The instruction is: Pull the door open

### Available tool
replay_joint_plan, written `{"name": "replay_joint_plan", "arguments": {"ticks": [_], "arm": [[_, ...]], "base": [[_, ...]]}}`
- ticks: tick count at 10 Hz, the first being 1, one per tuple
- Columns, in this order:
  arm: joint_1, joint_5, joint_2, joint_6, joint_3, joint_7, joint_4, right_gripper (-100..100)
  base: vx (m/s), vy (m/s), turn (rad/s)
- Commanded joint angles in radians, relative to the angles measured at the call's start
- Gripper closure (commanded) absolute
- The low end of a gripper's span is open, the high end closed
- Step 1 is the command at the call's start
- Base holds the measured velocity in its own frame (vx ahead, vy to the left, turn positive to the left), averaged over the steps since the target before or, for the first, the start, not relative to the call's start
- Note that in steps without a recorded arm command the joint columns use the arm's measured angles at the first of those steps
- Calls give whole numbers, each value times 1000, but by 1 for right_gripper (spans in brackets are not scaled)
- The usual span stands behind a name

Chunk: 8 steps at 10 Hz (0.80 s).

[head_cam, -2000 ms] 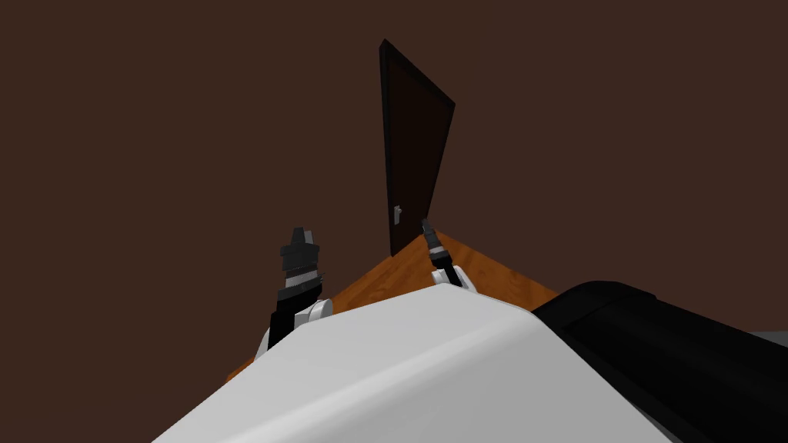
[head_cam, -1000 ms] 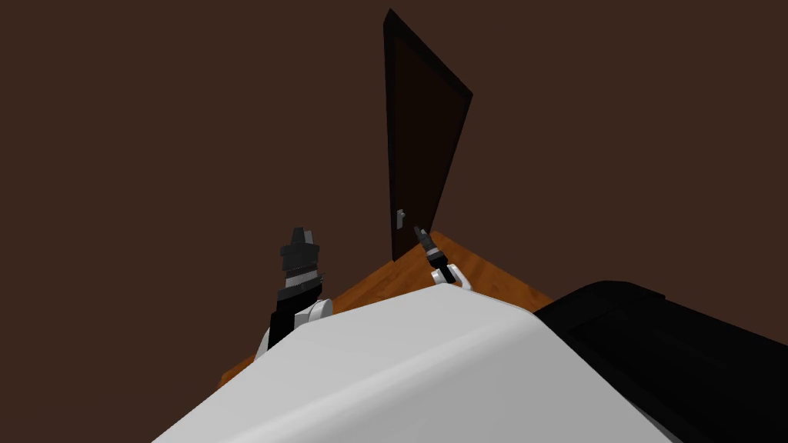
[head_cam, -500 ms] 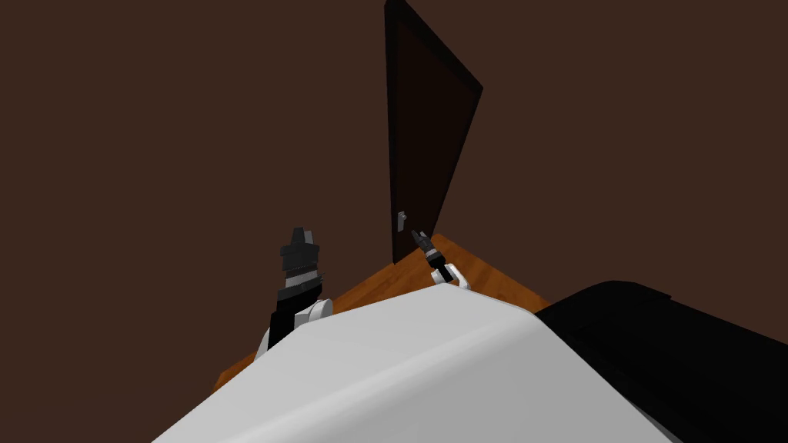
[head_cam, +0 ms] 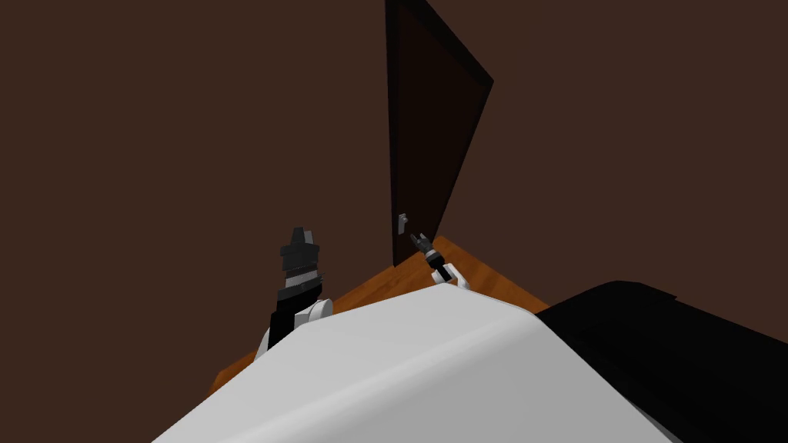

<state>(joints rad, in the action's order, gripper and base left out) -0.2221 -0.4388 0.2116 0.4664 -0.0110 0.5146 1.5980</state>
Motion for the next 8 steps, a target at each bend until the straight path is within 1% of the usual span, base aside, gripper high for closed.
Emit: {"name": "replay_joint_plan", "arguments": {"ticks": [1, 5, 6, 8], "arm": [[17, -19, 10, 3, -2, 29, -36, -100], [45, -64, 27, 9, -4, 92, -105, -100], [57, -83, 34, 11, -5, 119, -134, -100], [68, -101, 42, 14, -6, 145, -163, -100]], "base": [[85, -63, 87], [89, -65, 61], [111, -83, 80], [108, -68, 64]]}}
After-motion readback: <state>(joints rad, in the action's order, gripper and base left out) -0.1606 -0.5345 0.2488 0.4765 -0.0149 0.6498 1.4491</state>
